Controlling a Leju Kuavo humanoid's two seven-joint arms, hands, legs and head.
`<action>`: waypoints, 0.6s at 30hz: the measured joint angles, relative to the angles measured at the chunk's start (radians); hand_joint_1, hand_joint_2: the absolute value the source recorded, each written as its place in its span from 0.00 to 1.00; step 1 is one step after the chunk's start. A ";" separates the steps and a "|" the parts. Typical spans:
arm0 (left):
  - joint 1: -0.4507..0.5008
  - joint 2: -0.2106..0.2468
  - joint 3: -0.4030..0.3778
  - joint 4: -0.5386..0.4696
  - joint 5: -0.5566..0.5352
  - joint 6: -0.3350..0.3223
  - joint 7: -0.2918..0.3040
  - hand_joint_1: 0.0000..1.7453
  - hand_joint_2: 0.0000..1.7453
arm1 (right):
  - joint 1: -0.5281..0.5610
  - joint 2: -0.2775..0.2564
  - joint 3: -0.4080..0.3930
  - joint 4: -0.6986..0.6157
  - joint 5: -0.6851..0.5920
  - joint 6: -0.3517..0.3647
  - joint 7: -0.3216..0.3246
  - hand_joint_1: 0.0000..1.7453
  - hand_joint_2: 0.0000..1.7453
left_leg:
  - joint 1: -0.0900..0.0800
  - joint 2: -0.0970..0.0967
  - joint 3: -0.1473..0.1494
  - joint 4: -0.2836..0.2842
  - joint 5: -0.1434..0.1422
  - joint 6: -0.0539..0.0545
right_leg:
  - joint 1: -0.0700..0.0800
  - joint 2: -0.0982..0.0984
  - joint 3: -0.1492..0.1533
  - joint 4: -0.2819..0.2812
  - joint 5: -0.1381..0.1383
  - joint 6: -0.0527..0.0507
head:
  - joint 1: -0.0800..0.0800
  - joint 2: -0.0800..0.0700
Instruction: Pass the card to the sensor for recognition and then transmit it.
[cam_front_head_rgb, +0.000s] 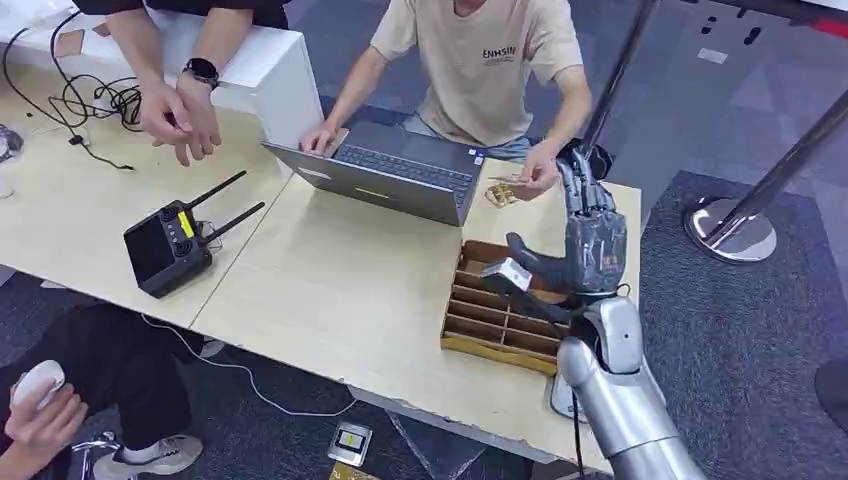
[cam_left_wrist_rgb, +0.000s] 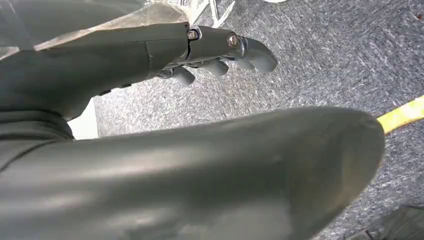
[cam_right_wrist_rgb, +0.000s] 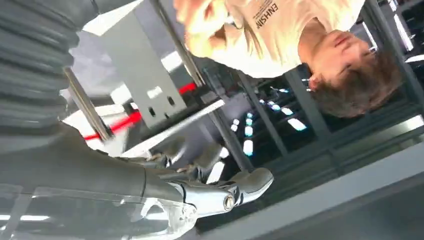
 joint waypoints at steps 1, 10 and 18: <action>0.000 0.000 0.000 0.000 0.000 0.001 0.000 0.00 0.00 | 0.003 0.000 -0.006 -0.009 -0.037 0.000 -0.004 0.00 0.00 | 0.000 0.000 0.000 0.000 0.000 0.000 | 0.000 0.000 0.000 0.000 0.000 0.000 | 0.000 0.000; 0.002 0.000 0.000 0.000 -0.002 -0.003 0.016 0.00 0.00 | 0.077 -0.034 -0.025 -0.202 -0.320 0.000 0.111 0.00 0.00 | 0.000 0.000 0.000 0.000 0.000 0.000 | 0.000 0.000 0.000 0.000 0.000 0.000 | 0.000 0.000; 0.004 0.000 0.000 0.000 0.000 -0.004 0.017 0.00 0.00 | 0.185 -0.102 -0.026 -0.413 -0.449 0.000 0.178 0.00 0.00 | 0.000 0.000 0.000 0.000 0.000 0.000 | 0.000 0.001 -0.001 0.000 0.000 0.000 | 0.000 0.000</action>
